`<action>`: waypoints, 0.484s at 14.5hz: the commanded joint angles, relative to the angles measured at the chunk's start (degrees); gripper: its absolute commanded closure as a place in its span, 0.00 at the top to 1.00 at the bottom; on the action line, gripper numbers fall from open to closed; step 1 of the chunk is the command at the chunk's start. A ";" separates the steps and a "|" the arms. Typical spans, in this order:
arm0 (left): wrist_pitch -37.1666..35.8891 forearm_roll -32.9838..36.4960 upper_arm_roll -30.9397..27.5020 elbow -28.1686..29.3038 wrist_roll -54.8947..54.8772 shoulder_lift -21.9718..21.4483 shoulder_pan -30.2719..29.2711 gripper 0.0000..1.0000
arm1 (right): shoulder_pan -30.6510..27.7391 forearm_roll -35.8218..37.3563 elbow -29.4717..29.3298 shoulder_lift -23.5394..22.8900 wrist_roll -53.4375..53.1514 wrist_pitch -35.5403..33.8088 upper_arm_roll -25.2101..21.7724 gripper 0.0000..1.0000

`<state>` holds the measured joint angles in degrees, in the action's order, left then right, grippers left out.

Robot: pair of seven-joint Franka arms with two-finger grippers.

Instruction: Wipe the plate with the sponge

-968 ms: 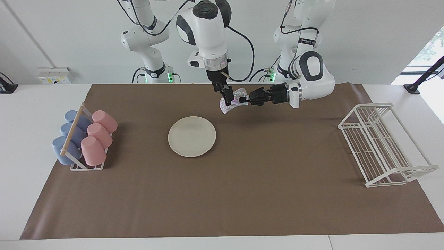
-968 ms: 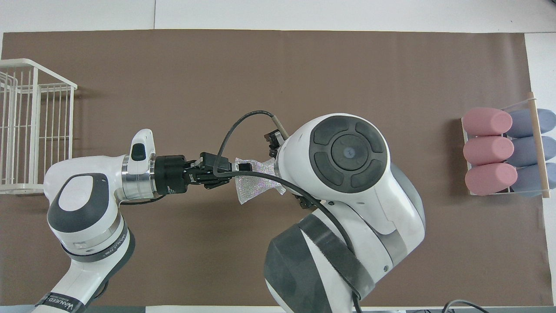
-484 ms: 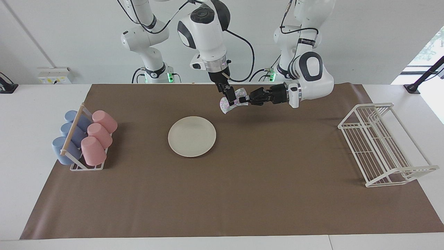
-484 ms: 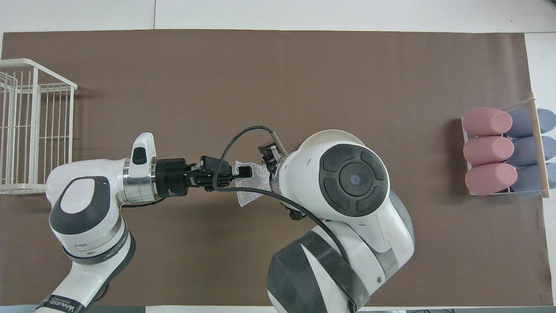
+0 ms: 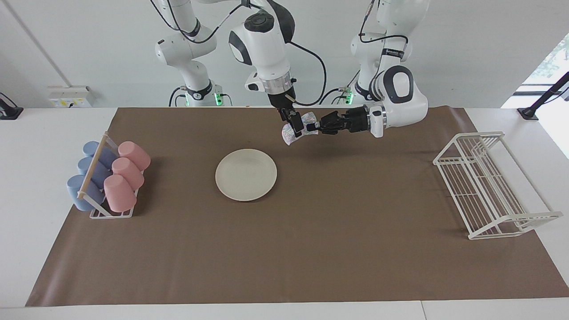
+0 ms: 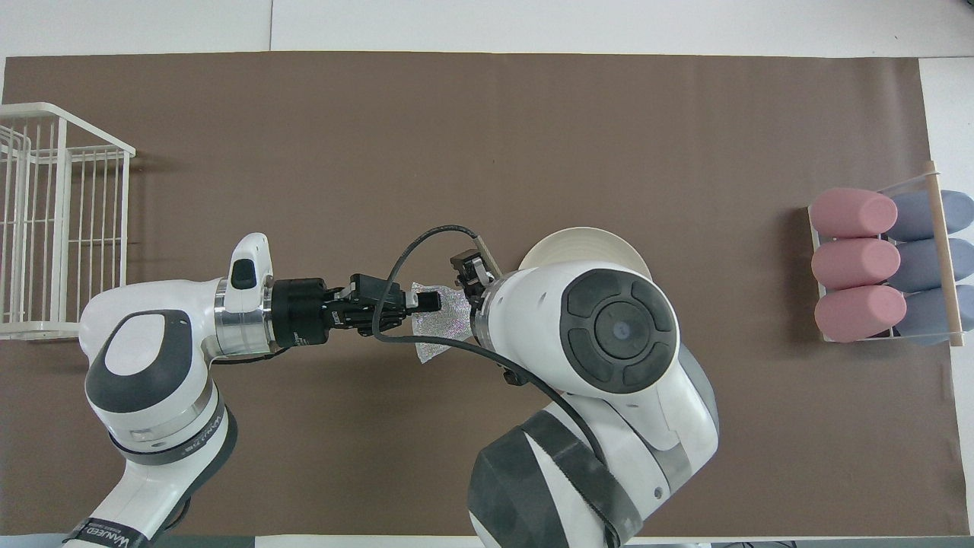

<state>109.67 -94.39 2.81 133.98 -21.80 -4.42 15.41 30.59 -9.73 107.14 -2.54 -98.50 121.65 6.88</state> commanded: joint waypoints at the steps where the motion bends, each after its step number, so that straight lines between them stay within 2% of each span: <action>1: 1.34 -1.41 -0.70 2.26 -1.14 -2.17 1.11 0.00 | -0.26 -0.81 1.93 1.49 -0.90 1.57 0.42 0.65; 2: 1.25 -1.41 -0.70 2.52 -1.14 -2.26 1.11 0.00 | -0.26 -0.90 1.93 1.49 -0.90 1.83 0.42 0.29; 3: 1.25 -1.33 -0.78 2.78 -1.32 -2.52 1.11 0.00 | -0.18 -0.90 1.93 1.49 -0.90 1.92 0.42 0.11; 4: 1.25 -1.41 -0.79 2.78 -1.41 -2.61 1.11 0.00 | 0.26 -0.90 1.93 1.49 -0.90 1.92 0.42 0.00; 7: 1.25 -1.33 -0.79 3.13 -1.50 -2.70 1.11 0.00 | 0.61 -0.99 1.93 1.49 -0.99 2.01 0.51 0.00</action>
<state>109.66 -94.39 2.79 134.63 -22.26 -4.68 15.44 31.11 -9.76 107.15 -2.54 -98.50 122.40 6.90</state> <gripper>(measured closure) 0.956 0.705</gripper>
